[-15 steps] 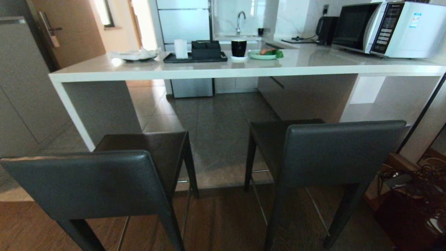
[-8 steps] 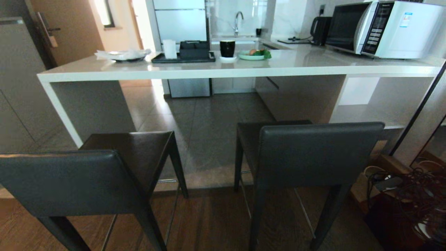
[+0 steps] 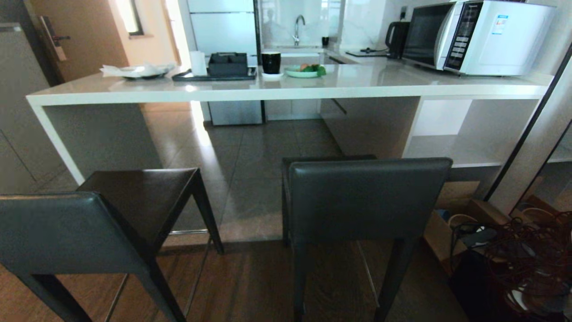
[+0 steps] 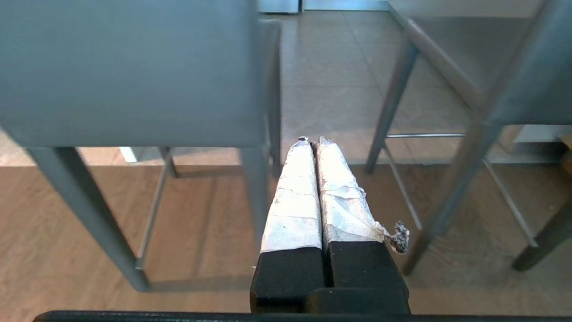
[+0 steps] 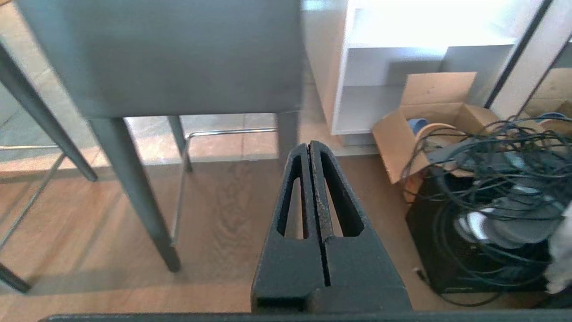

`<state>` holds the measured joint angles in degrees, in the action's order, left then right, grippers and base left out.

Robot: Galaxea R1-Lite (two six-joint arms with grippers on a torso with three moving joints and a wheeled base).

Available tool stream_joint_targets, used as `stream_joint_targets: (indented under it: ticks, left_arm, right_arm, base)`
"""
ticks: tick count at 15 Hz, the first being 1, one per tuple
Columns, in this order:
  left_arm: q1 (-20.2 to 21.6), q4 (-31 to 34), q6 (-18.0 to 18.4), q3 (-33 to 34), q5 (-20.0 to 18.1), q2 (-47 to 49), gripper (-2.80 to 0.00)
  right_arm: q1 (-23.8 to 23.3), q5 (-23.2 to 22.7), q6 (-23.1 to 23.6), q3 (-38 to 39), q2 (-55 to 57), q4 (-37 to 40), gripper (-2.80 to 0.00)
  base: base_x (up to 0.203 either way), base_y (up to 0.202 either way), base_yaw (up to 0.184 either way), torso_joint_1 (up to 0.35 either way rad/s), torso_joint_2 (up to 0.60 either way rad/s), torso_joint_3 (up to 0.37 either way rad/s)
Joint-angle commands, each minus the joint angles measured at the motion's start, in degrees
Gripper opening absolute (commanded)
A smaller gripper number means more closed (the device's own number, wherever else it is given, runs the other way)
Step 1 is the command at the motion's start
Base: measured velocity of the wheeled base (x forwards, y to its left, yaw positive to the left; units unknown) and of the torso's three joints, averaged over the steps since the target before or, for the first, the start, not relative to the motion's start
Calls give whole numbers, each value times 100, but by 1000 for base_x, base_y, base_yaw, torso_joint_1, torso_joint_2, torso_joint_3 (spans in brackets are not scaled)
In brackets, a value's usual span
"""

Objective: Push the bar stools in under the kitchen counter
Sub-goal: Push the gray chair back under the dining table

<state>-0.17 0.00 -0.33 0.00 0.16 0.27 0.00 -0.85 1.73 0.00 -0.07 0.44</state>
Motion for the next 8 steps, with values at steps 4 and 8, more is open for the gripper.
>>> stream_joint_targets:
  ticks: [4,8]
  left_arm:
    - [-1,0,-2,0,2,8,-280]
    - [-1,0,-2,0,2,8,-280]
  right_arm:
    - [0,-3,3,0,-1,0,-280]
    - [0,-3,3,0,-1,0,-280]
  base:
    - [0,-188,3,-1,4,4]
    - [0,-180,1,3,3,2]
